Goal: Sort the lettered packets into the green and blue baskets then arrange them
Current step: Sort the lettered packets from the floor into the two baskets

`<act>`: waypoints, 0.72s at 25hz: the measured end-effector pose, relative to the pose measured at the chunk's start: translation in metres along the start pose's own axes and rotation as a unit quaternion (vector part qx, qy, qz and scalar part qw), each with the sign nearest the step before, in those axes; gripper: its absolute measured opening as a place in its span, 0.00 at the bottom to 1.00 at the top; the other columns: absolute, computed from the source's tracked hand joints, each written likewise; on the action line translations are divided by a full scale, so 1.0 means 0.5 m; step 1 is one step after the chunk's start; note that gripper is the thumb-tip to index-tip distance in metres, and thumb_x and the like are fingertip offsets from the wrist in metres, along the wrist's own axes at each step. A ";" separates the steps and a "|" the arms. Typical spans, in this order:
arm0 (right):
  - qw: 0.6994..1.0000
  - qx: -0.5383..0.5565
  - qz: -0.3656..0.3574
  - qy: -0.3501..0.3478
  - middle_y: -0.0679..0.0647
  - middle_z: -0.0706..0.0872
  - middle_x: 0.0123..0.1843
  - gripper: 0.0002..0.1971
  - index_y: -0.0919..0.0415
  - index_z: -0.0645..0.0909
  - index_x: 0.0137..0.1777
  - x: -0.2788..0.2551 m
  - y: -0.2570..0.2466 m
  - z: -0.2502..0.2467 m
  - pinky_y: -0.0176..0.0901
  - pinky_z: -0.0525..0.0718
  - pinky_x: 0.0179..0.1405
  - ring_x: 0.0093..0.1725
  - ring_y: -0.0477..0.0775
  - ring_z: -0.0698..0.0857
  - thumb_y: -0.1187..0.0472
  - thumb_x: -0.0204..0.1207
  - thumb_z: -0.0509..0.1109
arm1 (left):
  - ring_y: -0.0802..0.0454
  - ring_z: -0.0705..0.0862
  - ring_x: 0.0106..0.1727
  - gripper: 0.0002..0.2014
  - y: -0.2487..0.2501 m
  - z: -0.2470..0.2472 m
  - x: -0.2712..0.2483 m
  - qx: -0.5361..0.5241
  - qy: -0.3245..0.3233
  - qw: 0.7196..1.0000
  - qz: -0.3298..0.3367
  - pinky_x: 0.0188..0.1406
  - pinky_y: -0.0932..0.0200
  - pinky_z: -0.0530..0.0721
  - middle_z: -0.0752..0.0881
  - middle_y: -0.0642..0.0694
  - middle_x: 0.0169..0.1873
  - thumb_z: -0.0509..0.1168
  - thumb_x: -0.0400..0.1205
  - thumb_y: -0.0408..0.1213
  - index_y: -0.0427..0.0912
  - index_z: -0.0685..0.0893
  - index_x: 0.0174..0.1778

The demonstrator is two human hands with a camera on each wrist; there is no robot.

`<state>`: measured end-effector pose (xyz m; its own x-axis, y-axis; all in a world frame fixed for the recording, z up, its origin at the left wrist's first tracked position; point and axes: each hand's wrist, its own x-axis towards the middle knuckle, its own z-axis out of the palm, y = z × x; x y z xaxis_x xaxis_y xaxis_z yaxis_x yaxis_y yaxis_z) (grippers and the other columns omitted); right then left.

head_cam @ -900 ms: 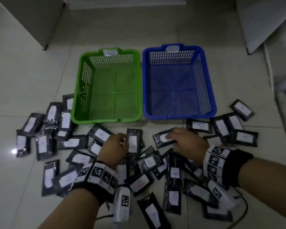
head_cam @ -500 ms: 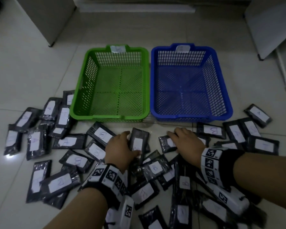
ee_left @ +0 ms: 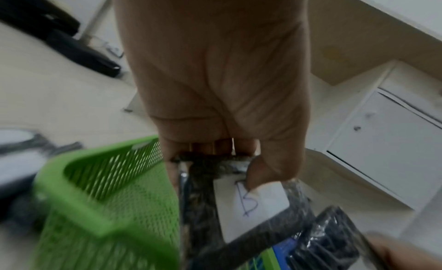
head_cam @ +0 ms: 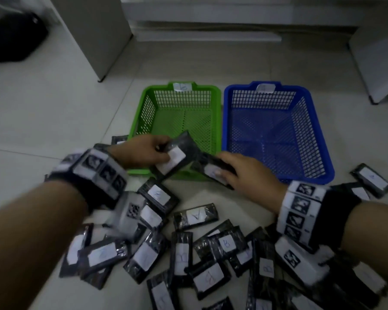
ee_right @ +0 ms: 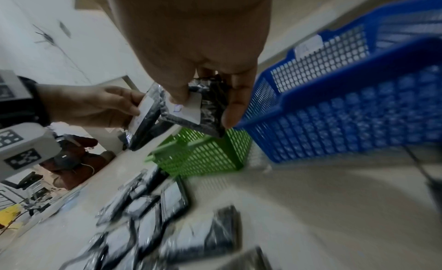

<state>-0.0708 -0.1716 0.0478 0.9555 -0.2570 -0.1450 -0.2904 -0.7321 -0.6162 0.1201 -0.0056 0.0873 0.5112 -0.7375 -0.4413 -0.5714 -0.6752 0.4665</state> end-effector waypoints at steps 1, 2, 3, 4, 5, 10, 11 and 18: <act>1.000 0.003 -0.006 0.009 0.53 0.84 0.61 0.16 0.51 0.75 0.68 0.030 -0.020 -0.010 0.51 0.83 0.52 0.58 0.56 0.82 0.52 0.81 0.64 | 0.43 0.83 0.54 0.19 0.005 -0.043 0.014 0.055 0.011 0.998 -0.002 0.52 0.59 0.76 0.83 0.46 0.50 0.68 0.76 0.43 0.47 0.79 0.64; 1.000 0.005 -0.003 0.014 0.55 0.84 0.59 0.16 0.53 0.76 0.68 0.064 -0.036 -0.015 0.49 0.82 0.51 0.57 0.58 0.82 0.55 0.81 0.64 | 0.43 0.82 0.55 0.21 0.008 -0.082 0.024 0.097 0.028 0.995 -0.001 0.53 0.57 0.77 0.82 0.46 0.52 0.68 0.78 0.40 0.47 0.76 0.68; 1.000 0.004 0.008 0.014 0.56 0.84 0.58 0.15 0.54 0.76 0.68 0.098 -0.050 -0.013 0.47 0.82 0.48 0.55 0.59 0.83 0.58 0.81 0.65 | 0.42 0.82 0.55 0.23 -0.003 -0.104 0.034 0.119 0.047 0.992 -0.002 0.55 0.54 0.78 0.81 0.46 0.53 0.67 0.79 0.38 0.47 0.73 0.70; 1.000 -0.004 0.029 0.012 0.57 0.84 0.55 0.16 0.56 0.75 0.68 0.127 -0.055 -0.006 0.46 0.81 0.44 0.51 0.59 0.83 0.61 0.81 0.65 | 0.41 0.83 0.54 0.23 -0.016 -0.115 0.043 0.123 0.063 0.990 -0.001 0.55 0.51 0.80 0.82 0.45 0.54 0.66 0.79 0.37 0.48 0.71 0.70; 0.998 -0.017 0.052 0.006 0.56 0.83 0.50 0.16 0.56 0.74 0.68 0.150 -0.059 0.006 0.44 0.79 0.36 0.45 0.57 0.83 0.63 0.81 0.65 | 0.39 0.84 0.52 0.23 -0.039 -0.109 0.048 0.119 0.073 0.990 0.002 0.54 0.48 0.82 0.84 0.43 0.54 0.66 0.79 0.36 0.47 0.69 0.69; 0.993 -0.073 0.086 -0.036 0.62 0.80 0.58 0.15 0.53 0.77 0.65 0.197 -0.031 0.113 0.41 0.76 0.42 0.50 0.61 0.82 0.66 0.80 0.63 | 0.39 0.83 0.47 0.16 -0.149 -0.006 0.107 0.063 0.096 0.993 0.017 0.44 0.51 0.80 0.85 0.36 0.57 0.60 0.82 0.32 0.43 0.72 0.66; 0.992 -0.084 0.087 -0.033 0.63 0.78 0.61 0.18 0.52 0.77 0.67 0.201 -0.027 0.126 0.42 0.76 0.46 0.54 0.64 0.81 0.68 0.81 0.61 | 0.39 0.83 0.49 0.15 -0.160 0.008 0.123 0.051 0.105 0.993 0.020 0.43 0.53 0.79 0.84 0.36 0.58 0.59 0.83 0.32 0.43 0.73 0.66; 0.960 -0.256 0.095 -0.057 0.63 0.78 0.66 0.25 0.52 0.72 0.76 0.213 -0.016 0.162 0.51 0.75 0.64 0.69 0.66 0.71 0.70 0.81 0.55 | 0.38 0.79 0.64 0.19 -0.229 0.085 0.179 0.101 0.056 0.993 0.029 0.62 0.51 0.77 0.79 0.37 0.64 0.58 0.81 0.29 0.41 0.77 0.68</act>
<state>0.0377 -0.1418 -0.0254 0.8733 -0.3682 -0.3191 -0.4206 -0.9002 -0.1124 0.2038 0.0063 -0.0382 0.5361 -0.7790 -0.3252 -0.7128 -0.6241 0.3199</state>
